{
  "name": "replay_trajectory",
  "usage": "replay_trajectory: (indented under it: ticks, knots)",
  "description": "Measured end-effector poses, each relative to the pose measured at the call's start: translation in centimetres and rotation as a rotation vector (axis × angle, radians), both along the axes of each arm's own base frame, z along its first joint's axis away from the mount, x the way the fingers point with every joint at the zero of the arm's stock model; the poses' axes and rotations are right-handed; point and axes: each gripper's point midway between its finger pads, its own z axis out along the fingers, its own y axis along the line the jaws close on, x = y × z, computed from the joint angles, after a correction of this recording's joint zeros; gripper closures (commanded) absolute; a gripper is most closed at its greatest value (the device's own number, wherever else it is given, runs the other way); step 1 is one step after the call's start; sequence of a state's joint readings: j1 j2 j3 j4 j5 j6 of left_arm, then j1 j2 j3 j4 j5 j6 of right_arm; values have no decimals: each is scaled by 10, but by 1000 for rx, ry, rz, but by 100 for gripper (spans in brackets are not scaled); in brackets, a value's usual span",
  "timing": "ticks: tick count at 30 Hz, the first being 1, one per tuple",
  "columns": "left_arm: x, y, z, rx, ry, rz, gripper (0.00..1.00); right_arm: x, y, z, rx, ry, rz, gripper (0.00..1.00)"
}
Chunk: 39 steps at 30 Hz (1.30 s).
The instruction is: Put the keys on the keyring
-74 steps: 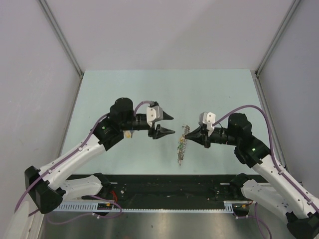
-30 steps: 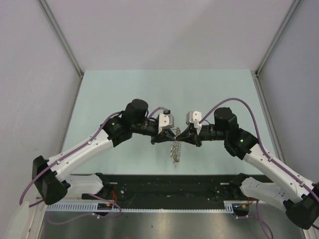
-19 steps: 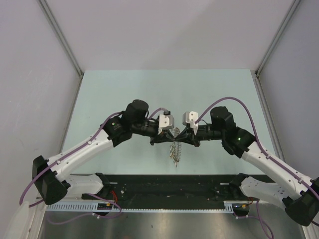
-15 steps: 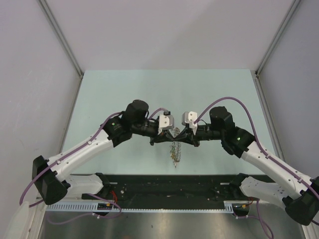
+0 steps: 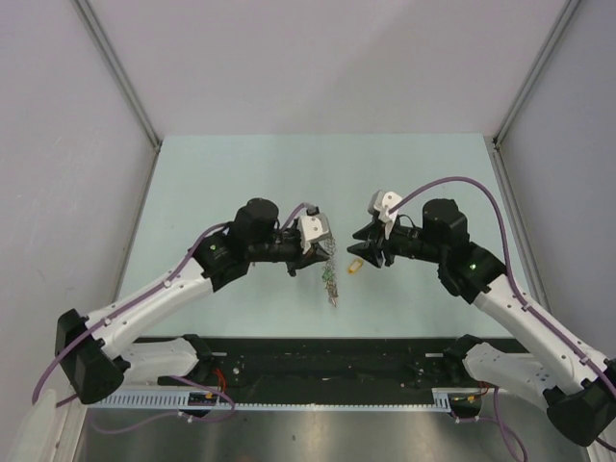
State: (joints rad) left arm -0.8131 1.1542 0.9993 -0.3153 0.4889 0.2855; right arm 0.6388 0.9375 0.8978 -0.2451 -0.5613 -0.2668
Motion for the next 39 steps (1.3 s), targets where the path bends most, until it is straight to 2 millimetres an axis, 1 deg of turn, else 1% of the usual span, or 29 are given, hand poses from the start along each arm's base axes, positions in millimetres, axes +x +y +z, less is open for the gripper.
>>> replay_trajectory:
  ticks: [4,7,9,12,14,15,17,19,21,23,24,26,29,31,34,39]
  knots:
    - [16,23,-2,-14,23,124,100,30,-19,-4,16,67,-169,57]
    - [28,45,-5,-32,44,232,100,57,-34,-14,32,133,-307,56]
    - [33,57,-6,-41,50,290,100,72,-41,-29,29,186,-380,56]
    - [39,72,-6,-51,47,364,100,95,-49,-71,-12,293,-491,56]
    - [42,78,-5,-54,38,396,100,102,-51,-99,-47,359,-535,56]
    - [43,81,-3,-55,30,411,100,103,-53,-115,-69,397,-557,57]
    - [46,85,-1,-57,17,431,100,105,-55,-141,-97,468,-605,56]
    - [50,89,0,-54,2,462,99,108,-58,-160,-112,520,-658,57]
    - [53,92,0,-48,-6,486,100,111,-62,-174,-118,558,-730,59]
    - [55,95,0,-43,-13,504,99,112,-64,-183,-121,573,-813,60]
    - [57,96,0,-41,-17,515,100,111,-62,-186,-124,575,-841,61]
    - [59,99,1,-39,-26,534,100,105,-52,-191,-131,567,-903,62]
    - [60,103,3,-40,-37,553,100,95,-34,-194,-108,556,-971,64]
    - [61,105,3,-38,-42,564,100,92,-30,-198,-91,557,-1028,66]
    - [61,108,3,-37,-48,578,100,92,-31,-208,-65,562,-1136,70]
    - [61,110,6,-44,-58,586,100,96,-39,-225,-45,573,-1249,76]
